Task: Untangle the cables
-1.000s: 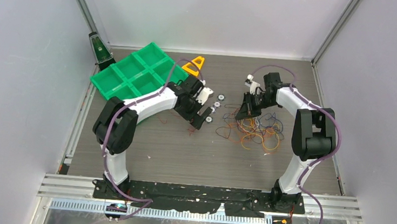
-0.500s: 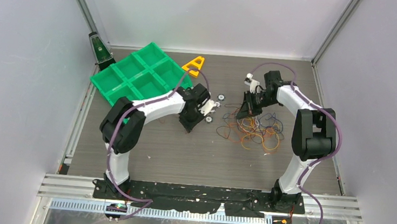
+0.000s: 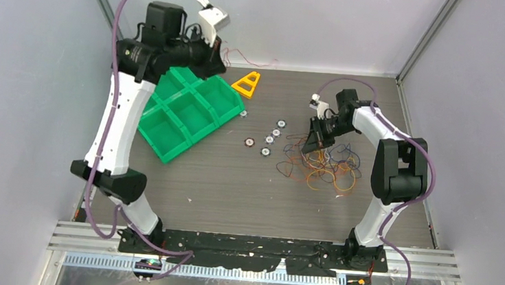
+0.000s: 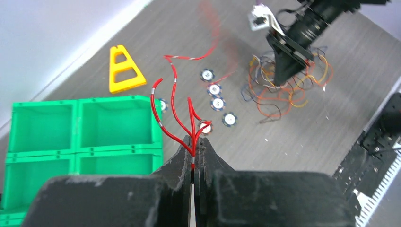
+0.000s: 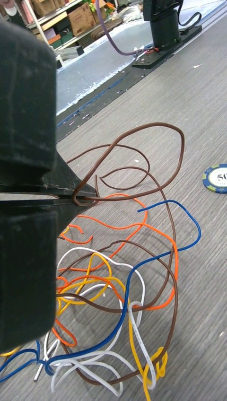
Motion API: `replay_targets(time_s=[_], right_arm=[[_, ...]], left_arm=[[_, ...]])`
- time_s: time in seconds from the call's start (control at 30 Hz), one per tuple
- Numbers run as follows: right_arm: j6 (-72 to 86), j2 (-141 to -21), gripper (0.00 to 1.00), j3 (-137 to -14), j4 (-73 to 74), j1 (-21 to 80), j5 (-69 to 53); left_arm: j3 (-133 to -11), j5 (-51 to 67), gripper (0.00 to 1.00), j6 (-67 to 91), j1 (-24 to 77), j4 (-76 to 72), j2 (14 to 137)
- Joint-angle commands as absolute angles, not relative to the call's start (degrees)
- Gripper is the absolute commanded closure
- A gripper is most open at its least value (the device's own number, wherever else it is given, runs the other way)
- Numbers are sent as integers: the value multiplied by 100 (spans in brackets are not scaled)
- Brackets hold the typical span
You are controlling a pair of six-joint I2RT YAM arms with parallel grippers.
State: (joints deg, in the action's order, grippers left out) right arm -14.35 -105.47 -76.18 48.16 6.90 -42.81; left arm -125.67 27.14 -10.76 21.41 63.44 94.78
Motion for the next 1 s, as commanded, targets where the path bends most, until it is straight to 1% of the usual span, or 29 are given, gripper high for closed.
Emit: replay_targets(time_s=[0.0,0.07,0.27,0.43,0.6,0.77,0.97], right_arm=[[-1698,-10498,95,-7910,5048,671,-4413],[-1713,-10525,95,-7956,5092,668,-4412],[-1733,-10646,95,-8106,5184,668,-4369],[-1738,-10804,95,-8236,5224,664,-4358],[-1743,-10982,95,-8416,5288,668,-4331],[-1747,-11120,95,-8576,5361,673,-4305],[-1791,-11232,95,-8747,5494,668,-4257]], left_arm=[[-13399,3222,100,-1015,1691,6728,10285],[-13508,3199,100,-872,1493,6316,10423],[-13254,3144,100,-547,985,4910,10713],[-13256,3194,100,-82,509,4027,11138],[-13242,3376,100,-34,294,3413,11493],[-13248,3285,100,210,256,2873,11861],[-13150,3020,100,241,77,2724,12307]])
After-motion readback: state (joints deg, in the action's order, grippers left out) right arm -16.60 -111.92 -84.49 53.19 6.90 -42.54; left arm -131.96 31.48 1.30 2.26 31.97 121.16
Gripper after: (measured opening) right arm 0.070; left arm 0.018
